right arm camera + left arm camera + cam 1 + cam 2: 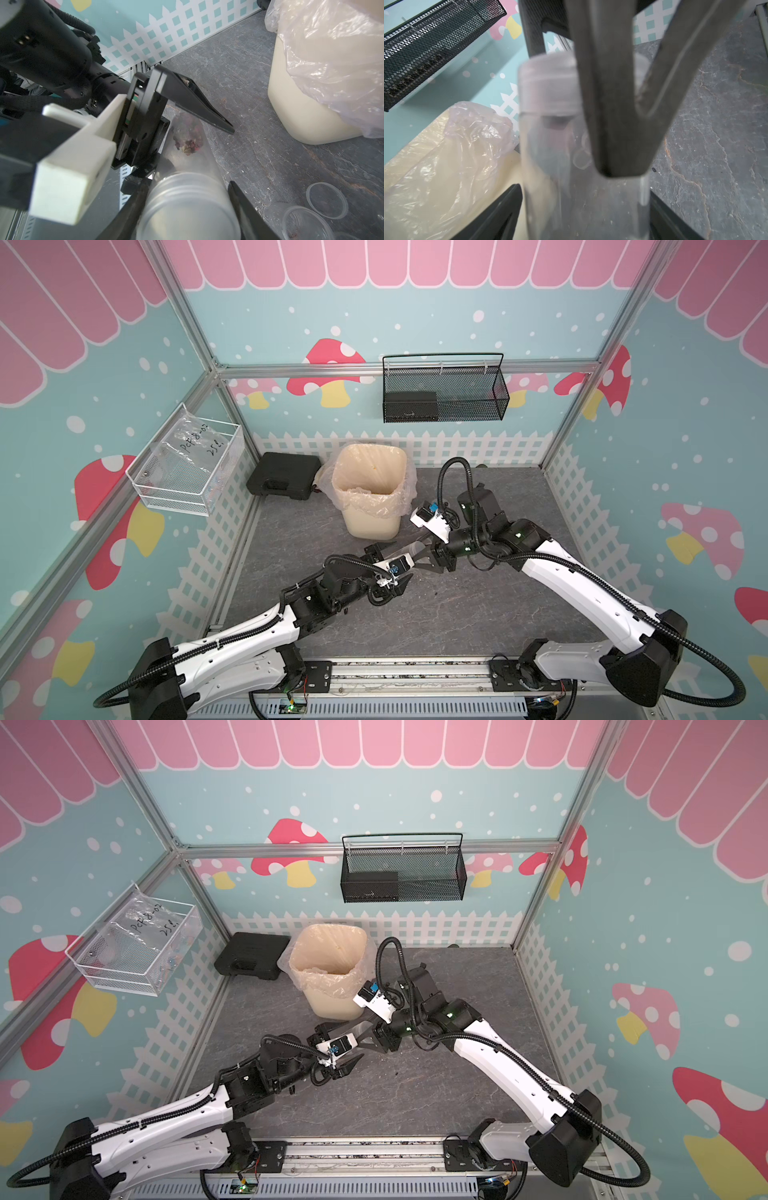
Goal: Empty the moldy dried flower tea in the jars
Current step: Unscrew the lid from the jar.
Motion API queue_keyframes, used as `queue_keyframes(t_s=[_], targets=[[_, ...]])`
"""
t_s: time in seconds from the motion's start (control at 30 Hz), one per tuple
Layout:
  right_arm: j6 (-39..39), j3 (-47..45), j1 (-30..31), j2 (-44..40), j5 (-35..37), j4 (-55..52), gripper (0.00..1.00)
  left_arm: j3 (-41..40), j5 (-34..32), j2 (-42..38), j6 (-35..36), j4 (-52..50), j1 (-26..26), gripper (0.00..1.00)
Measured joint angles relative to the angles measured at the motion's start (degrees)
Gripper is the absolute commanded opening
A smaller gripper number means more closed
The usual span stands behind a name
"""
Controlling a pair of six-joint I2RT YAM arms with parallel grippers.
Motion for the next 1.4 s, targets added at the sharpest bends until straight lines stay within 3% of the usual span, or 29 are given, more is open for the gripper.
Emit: queue_keyframes(t_s=[0.27, 0.57, 0.7, 0.93, 1.3, 1.4], targets=[[0.20, -0.46, -0.02, 0.00, 0.00, 0.81, 0.20, 0.15, 0.02, 0.55, -0.22, 0.37, 0.00, 0.63], [0.22, -0.46, 0.24, -0.52, 1.31, 1.11, 0.73, 0.13, -0.85, -0.13, 0.28, 0.26, -0.17, 0.53], [-0.26, -0.46, 0.17, -3.74, 4.46, -0.22, 0.86, -0.02, -2.05, -2.45, 0.70, 0.15, -0.20, 0.51], [0.04, -0.37, 0.04, -8.81, 4.59, -0.50, 0.88, -0.61, -2.84, -5.01, 1.70, 0.15, -0.20, 0.50], [9.75, 2.84, 0.04, -3.43, 2.51, -1.05, 0.88, -1.07, -2.84, -5.90, 4.37, -0.90, -0.20, 0.49], [10.73, 2.84, 0.04, -2.75, 1.95, -1.01, 0.83, -1.07, -2.82, -5.90, 4.59, -1.25, -0.20, 0.49]])
